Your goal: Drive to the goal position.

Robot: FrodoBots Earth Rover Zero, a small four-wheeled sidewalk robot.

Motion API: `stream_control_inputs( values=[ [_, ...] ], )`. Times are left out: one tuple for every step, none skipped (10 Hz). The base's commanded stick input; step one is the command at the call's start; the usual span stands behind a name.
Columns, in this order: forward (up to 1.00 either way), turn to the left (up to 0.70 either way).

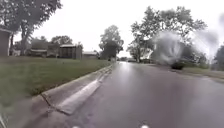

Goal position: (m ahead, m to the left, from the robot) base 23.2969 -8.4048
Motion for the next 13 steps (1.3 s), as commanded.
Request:
stream_control_inputs(
  values=[
    [0.50,0.00],
    [0.50,0.00],
    [0.50,0.00],
    [0.50,0.00],
    [0.50,0.00],
    [0.50,0.00],
    [0.50,0.00],
    [0.50,0.00],
    [0.50,0.00],
    [0.50,0.00],
    [0.50,0.00],
    [0.50,0.00],
    [0.50,0.00]
  ],
)
